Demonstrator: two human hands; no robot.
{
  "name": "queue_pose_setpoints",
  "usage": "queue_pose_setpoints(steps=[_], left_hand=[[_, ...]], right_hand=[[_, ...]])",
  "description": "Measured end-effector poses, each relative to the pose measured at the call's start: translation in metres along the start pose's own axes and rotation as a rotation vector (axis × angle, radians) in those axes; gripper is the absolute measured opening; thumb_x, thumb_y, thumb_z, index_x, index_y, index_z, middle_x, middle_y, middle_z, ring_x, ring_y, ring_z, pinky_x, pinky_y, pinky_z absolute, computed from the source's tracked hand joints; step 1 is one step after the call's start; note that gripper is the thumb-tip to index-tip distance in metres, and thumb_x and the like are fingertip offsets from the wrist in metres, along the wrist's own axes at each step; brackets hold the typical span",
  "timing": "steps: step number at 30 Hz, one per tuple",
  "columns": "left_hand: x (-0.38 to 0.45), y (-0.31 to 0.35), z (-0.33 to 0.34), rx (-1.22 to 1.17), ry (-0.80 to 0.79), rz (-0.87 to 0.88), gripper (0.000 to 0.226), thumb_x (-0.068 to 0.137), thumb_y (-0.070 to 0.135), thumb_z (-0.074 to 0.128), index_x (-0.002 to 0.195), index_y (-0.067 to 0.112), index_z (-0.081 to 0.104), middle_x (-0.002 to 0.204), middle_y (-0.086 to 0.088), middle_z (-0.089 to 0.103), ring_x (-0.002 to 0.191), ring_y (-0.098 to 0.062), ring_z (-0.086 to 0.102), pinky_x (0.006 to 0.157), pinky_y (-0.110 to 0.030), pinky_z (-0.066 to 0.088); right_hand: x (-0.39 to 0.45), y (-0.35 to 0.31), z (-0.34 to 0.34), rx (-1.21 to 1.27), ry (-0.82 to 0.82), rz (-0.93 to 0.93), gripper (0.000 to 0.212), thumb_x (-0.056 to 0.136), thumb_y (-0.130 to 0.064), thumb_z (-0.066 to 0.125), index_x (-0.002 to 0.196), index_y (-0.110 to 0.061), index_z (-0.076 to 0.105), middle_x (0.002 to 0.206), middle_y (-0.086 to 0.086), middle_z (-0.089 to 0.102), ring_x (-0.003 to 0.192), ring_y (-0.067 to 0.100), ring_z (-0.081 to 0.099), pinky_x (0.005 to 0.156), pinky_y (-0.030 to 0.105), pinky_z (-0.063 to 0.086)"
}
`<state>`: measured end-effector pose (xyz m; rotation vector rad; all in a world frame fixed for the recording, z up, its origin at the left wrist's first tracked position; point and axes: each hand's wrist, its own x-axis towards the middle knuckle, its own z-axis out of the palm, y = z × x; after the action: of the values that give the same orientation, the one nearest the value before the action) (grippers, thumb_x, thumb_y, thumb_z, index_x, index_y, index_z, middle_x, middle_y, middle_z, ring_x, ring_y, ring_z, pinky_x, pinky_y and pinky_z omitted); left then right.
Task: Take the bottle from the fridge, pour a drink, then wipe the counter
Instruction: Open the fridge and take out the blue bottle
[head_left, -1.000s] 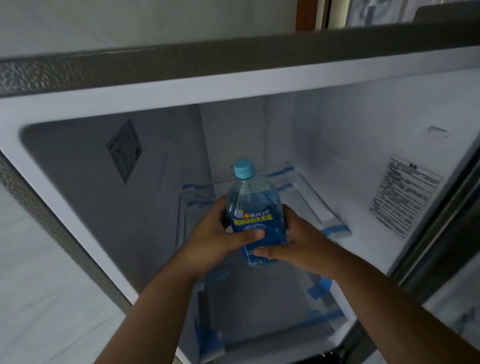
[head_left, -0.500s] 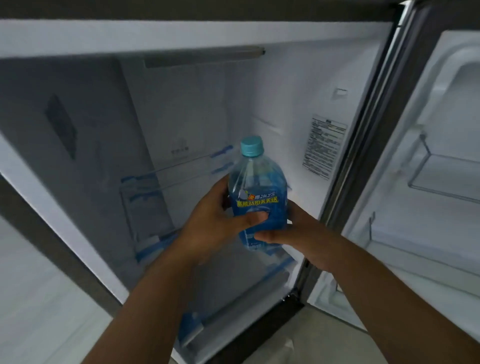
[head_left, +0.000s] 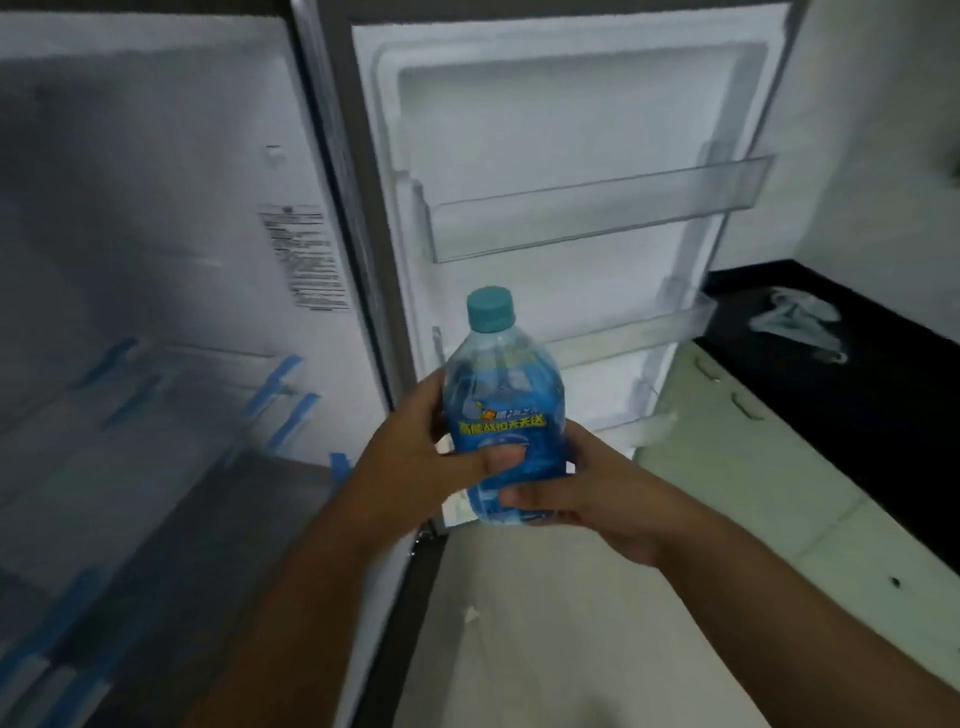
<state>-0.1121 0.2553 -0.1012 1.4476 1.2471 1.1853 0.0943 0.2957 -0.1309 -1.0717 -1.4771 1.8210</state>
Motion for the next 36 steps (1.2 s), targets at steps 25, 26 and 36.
queue_pose_setpoints(steps=[25,26,36], left_hand=[[-0.036,0.082,0.421,-0.117,-1.029,0.175,0.069,0.076,0.023,0.090,0.137,0.031,0.057,0.124,0.006,0.073,0.121,-0.014,0.067,0.094,-0.036,0.059],[-0.040,0.084,0.430,-0.126,-1.068,0.180,0.068,0.076,0.022,0.089,0.136,0.031,0.057,0.124,0.007,0.073,0.121,-0.014,0.067,0.094,-0.035,0.059],[-0.076,0.102,0.495,-0.143,-1.510,0.275,0.071,0.077,0.021,0.089,0.139,0.034,0.056,0.126,0.010,0.072,0.123,-0.010,0.066,0.093,-0.032,0.059]], right_hand=[[-0.399,0.081,-0.174,0.255,1.044,-0.014,0.072,0.073,-0.008,0.093,0.133,-0.027,0.060,0.127,-0.001,0.073,0.113,0.022,0.074,0.102,0.047,0.057],[-0.408,0.084,-0.171,0.262,1.079,-0.015,0.072,0.073,-0.009,0.093,0.133,-0.027,0.060,0.126,-0.001,0.073,0.113,0.022,0.074,0.102,0.047,0.057],[-0.463,0.108,-0.116,0.394,1.472,-0.070,0.072,0.075,-0.012,0.092,0.136,-0.027,0.058,0.126,-0.001,0.073,0.112,0.021,0.074,0.100,0.043,0.058]])
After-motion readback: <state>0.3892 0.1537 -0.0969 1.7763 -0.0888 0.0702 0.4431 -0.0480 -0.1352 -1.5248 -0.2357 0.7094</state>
